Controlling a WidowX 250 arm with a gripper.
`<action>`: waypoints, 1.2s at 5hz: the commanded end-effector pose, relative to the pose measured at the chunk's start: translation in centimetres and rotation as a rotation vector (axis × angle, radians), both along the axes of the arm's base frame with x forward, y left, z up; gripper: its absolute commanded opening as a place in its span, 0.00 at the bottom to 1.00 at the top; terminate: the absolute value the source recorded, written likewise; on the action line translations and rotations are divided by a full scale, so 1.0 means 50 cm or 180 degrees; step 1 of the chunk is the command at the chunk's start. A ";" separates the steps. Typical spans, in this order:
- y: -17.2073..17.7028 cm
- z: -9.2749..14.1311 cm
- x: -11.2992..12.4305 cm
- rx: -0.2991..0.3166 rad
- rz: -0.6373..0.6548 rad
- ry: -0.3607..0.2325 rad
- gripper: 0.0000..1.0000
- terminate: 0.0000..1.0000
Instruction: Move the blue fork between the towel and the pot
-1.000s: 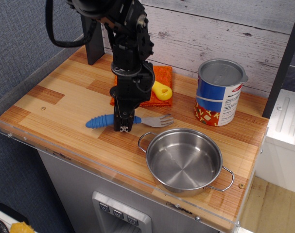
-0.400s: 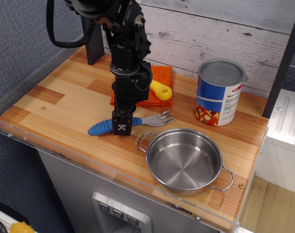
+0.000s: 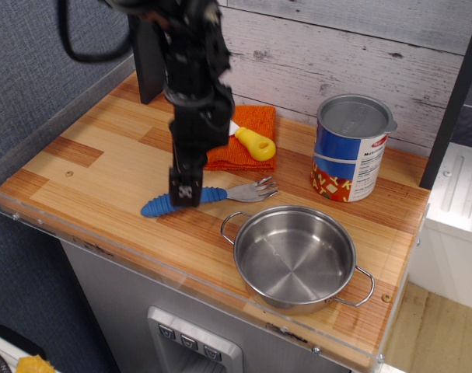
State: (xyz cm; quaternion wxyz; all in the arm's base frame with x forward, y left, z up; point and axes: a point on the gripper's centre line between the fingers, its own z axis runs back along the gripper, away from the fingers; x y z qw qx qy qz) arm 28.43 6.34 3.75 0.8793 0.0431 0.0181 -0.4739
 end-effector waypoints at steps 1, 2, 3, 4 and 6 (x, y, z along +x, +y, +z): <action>0.077 0.130 0.009 -0.0045 0.0744 -0.0319 1.00 0.00; 0.137 0.161 0.002 -0.0215 0.1545 -0.0425 1.00 0.00; 0.184 0.179 -0.001 -0.0360 0.2302 -0.0640 1.00 0.00; 0.214 0.191 -0.004 -0.0276 0.2733 -0.0802 1.00 0.00; 0.236 0.200 -0.008 -0.0198 0.2811 -0.0828 1.00 1.00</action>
